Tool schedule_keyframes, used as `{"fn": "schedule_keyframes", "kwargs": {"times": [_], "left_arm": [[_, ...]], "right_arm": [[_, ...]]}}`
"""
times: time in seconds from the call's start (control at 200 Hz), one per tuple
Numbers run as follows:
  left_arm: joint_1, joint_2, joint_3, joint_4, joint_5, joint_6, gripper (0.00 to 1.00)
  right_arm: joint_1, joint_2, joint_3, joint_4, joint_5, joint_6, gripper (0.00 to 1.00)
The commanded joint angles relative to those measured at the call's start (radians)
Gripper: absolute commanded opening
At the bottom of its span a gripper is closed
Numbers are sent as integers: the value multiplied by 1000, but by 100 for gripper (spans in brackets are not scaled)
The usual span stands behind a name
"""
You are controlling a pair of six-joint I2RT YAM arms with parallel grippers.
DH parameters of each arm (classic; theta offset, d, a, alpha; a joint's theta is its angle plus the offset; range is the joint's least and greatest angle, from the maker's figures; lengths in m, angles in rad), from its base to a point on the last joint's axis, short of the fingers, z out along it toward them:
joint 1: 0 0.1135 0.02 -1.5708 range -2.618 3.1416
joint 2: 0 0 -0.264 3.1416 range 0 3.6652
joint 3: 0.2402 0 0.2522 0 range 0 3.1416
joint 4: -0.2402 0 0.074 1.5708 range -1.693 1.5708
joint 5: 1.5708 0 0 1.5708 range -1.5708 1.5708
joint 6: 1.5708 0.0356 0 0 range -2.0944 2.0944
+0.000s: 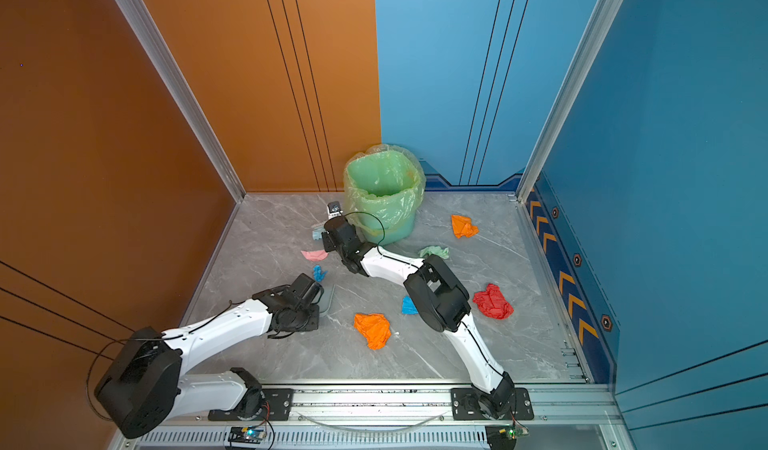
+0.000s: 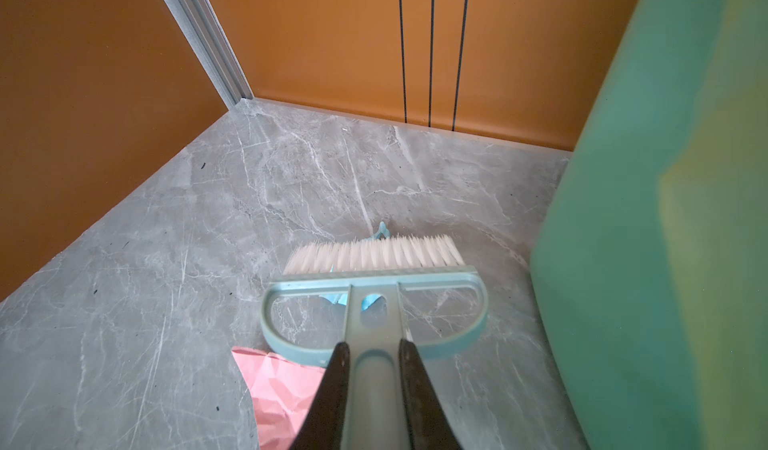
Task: Sweep away the paper scraps from the table
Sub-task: 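Move the brush beside the bin toward the blue scrap with the right gripper, then sweep the blue and pink scraps toward the dustpan with the right gripper's brush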
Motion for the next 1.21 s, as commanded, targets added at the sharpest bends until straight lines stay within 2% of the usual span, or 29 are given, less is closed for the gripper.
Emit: {"fn": "schedule_keyframes", "kwargs": {"times": [0.0, 0.445, 1.011, 1.201], "left_arm": [[-5, 0, -6, 13, -17, 3, 9], [27, 20, -40, 69, 23, 20, 8], [71, 17, -51, 75, 53, 43, 8], [73, 18, -53, 75, 55, 46, 8]], "right_arm": [[-6, 48, 36, 67, -9, 26, 0], [-3, 155, 138, 74, -20, 20, 0], [-9, 235, 222, -53, -51, 8, 0], [-8, 219, 209, -88, -57, 2, 0]]}}
